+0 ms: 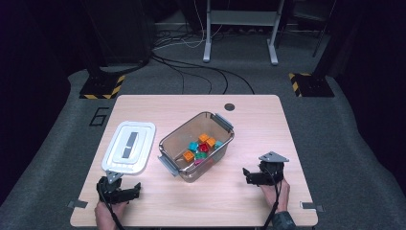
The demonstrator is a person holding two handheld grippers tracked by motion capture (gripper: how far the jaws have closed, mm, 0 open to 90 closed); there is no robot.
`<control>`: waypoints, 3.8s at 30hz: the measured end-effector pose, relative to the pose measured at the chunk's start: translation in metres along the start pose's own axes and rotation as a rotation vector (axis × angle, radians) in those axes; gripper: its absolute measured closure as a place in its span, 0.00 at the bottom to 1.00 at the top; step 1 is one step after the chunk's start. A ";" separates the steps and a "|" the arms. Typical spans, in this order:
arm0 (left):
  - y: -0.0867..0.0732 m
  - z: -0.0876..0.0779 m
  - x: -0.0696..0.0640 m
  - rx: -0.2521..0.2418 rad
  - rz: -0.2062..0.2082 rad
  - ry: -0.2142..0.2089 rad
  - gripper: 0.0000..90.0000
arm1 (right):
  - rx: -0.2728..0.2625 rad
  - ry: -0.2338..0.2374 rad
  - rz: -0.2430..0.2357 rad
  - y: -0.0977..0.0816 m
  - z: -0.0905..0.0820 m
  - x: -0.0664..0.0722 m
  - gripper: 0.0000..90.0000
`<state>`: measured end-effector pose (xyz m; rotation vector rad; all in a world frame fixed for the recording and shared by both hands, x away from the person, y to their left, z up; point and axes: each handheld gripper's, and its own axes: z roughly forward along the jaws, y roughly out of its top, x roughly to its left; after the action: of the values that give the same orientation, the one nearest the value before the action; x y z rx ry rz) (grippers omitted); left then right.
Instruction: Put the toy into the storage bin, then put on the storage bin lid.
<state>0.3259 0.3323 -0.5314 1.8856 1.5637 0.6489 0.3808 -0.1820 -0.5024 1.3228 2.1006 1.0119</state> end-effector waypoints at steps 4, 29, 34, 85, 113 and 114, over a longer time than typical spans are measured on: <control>0.000 0.000 0.000 -0.001 0.000 0.001 0.00 | 0.014 -0.012 0.019 -0.009 0.000 -0.004 0.00; 0.010 -0.004 0.007 -0.009 -0.027 -0.043 0.00 | 0.095 -0.029 0.016 -0.026 0.010 -0.008 0.00; 0.022 -0.007 0.017 -0.032 -0.017 -0.066 0.00 | 0.095 -0.032 0.016 -0.026 0.010 -0.008 0.00; 0.122 0.079 0.056 0.051 -0.036 0.010 0.44 | 0.090 -0.030 0.009 -0.026 0.010 -0.008 0.00; 0.119 0.084 0.052 0.005 -0.024 0.022 0.74 | 0.086 -0.028 0.010 -0.026 0.009 -0.009 0.04; 0.119 0.083 0.052 0.003 -0.021 0.018 0.74 | 0.085 -0.029 0.011 -0.026 0.009 -0.008 0.04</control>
<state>0.4757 0.3564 -0.5050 1.8683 1.5944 0.6567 0.3760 -0.1936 -0.5288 1.3830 2.1383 0.9115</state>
